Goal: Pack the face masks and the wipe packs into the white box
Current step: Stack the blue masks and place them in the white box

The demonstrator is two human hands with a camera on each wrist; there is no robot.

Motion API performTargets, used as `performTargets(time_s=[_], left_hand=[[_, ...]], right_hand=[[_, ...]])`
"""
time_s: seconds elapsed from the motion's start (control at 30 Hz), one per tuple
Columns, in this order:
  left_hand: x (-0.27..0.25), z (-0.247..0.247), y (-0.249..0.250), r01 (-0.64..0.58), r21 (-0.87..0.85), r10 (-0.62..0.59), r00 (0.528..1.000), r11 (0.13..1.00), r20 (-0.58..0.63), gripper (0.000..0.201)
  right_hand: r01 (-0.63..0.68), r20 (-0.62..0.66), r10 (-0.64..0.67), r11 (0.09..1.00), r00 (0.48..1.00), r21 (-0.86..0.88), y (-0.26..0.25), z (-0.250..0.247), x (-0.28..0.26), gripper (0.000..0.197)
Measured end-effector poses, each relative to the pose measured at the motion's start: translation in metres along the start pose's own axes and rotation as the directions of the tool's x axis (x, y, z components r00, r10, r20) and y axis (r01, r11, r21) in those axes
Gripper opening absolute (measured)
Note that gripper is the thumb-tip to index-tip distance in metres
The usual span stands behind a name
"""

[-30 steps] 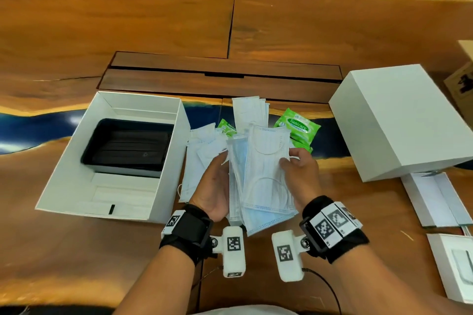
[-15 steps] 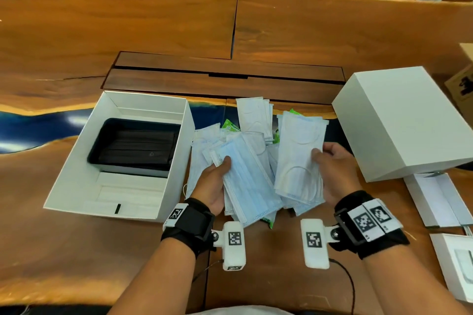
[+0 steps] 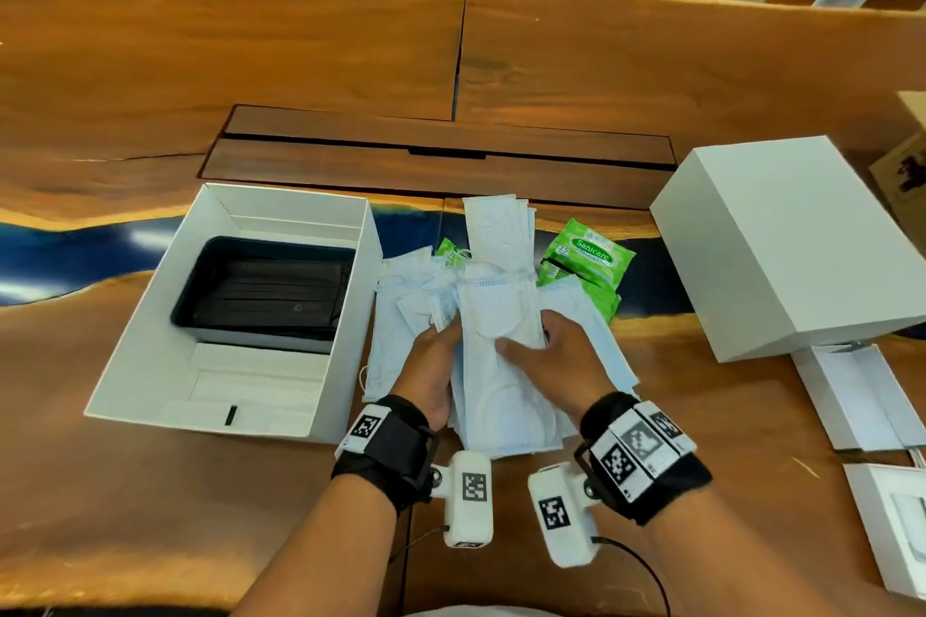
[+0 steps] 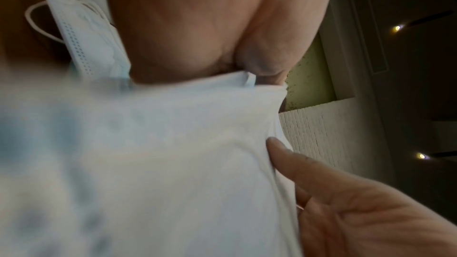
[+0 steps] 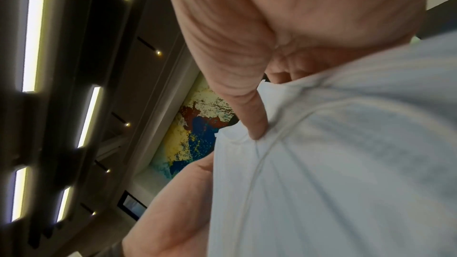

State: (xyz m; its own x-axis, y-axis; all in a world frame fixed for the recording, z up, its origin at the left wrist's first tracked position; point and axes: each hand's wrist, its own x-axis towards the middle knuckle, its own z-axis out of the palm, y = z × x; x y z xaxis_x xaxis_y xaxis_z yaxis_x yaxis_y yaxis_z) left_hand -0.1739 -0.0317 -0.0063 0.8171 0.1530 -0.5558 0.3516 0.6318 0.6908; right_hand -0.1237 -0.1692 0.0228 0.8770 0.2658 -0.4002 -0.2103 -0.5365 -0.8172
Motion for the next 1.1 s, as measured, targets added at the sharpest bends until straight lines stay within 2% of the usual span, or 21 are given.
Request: performTargets(time_s=[0.13, 0.2, 0.3, 0.37, 0.43, 0.5, 0.57, 0.63, 0.7, 0.77, 0.83, 0.9, 0.97, 1.0, 1.03, 1.1], left_hand=[[-0.005, 0.0, 0.002, 0.105, -0.117, -0.093, 0.99, 0.988, 0.108, 0.056], [-0.009, 0.0, 0.003, 0.138, -0.2, -0.107, 0.982, 0.97, 0.159, 0.067], [-0.011, 0.001, 0.004, 0.135, -0.241, -0.095, 0.98, 0.961, 0.172, 0.074], [-0.011, 0.0, 0.005, 0.145, -0.245, -0.108, 0.982, 0.959, 0.158, 0.069], [-0.009, -0.003, 0.004, 0.154, -0.244, -0.118, 0.981, 0.958, 0.155, 0.065], [-0.008, -0.003, 0.004, 0.147, -0.239, -0.11, 0.981, 0.96, 0.161, 0.063], [-0.007, 0.0, 0.003, 0.148, -0.214, -0.109, 0.977, 0.966, 0.183, 0.062], [-0.007, 0.002, 0.0, 0.146, -0.168, -0.115, 0.977, 0.975, 0.18, 0.061], [-0.005, 0.001, -0.002, 0.118, -0.125, -0.099, 0.984, 0.985, 0.151, 0.058], [-0.004, -0.002, -0.001, 0.083, -0.1, -0.071, 0.99, 0.992, 0.124, 0.048], [-0.006, 0.0, 0.0, 0.069, -0.058, -0.062, 0.992, 0.996, 0.112, 0.039], [-0.006, 0.006, -0.001, 0.077, 0.015, -0.079, 0.992, 0.997, 0.097, 0.03], [-0.004, 0.01, -0.001, 0.074, 0.045, -0.077, 0.995, 0.996, 0.067, 0.027], [-0.003, 0.011, 0.001, 0.068, 0.018, -0.069, 0.996, 0.998, 0.056, 0.029], [-0.002, 0.009, 0.004, 0.061, -0.031, -0.06, 0.997, 0.998, 0.047, 0.032], [0.001, 0.002, 0.01, 0.028, -0.169, -0.027, 1.0, 0.985, 0.011, 0.04]], right_hand=[[0.087, 0.045, -0.087, 0.996, 0.995, 0.008, -0.004, -0.004, -0.001, 0.025], [0.102, 0.117, -0.109, 0.993, 0.987, 0.062, -0.007, -0.01, -0.003, 0.029], [0.003, 0.187, -0.071, 0.94, 0.98, 0.343, -0.009, -0.017, -0.005, 0.025], [-0.071, 0.169, -0.026, 0.838, 0.985, 0.541, -0.012, -0.023, -0.006, 0.021], [-0.087, 0.107, 0.025, 0.777, 0.994, 0.623, -0.012, -0.028, -0.001, 0.023], [-0.06, 0.017, 0.061, 0.822, 0.998, 0.566, -0.01, -0.027, 0.006, 0.023], [-0.03, -0.037, 0.048, 0.919, 0.998, 0.393, -0.008, -0.021, 0.012, 0.02], [0.013, -0.002, -0.012, 0.986, 1.0, 0.168, -0.006, -0.011, 0.013, 0.022], [0.051, 0.067, -0.056, 0.996, 0.996, 0.073, -0.004, -0.009, 0.014, 0.032], [0.026, 0.154, -0.044, 0.992, 0.987, 0.122, -0.003, -0.017, 0.013, 0.045], [-0.071, 0.297, -0.005, 0.967, 0.955, 0.245, -0.004, -0.021, 0.01, 0.056], [-0.031, 0.41, -0.07, 0.972, 0.909, 0.233, -0.008, -0.014, 0.002, 0.064], [0.033, 0.415, -0.099, 0.986, 0.904, 0.163, -0.008, -0.007, -0.002, 0.071], [0.001, 0.387, -0.067, 0.985, 0.919, 0.17, -0.009, -0.01, -0.002, 0.074], [-0.075, 0.342, -0.001, 0.975, 0.94, 0.21, -0.008, -0.016, -0.001, 0.074], [-0.235, 0.289, 0.148, 0.927, 0.946, 0.292, -0.002, -0.033, 0.001, 0.067]])
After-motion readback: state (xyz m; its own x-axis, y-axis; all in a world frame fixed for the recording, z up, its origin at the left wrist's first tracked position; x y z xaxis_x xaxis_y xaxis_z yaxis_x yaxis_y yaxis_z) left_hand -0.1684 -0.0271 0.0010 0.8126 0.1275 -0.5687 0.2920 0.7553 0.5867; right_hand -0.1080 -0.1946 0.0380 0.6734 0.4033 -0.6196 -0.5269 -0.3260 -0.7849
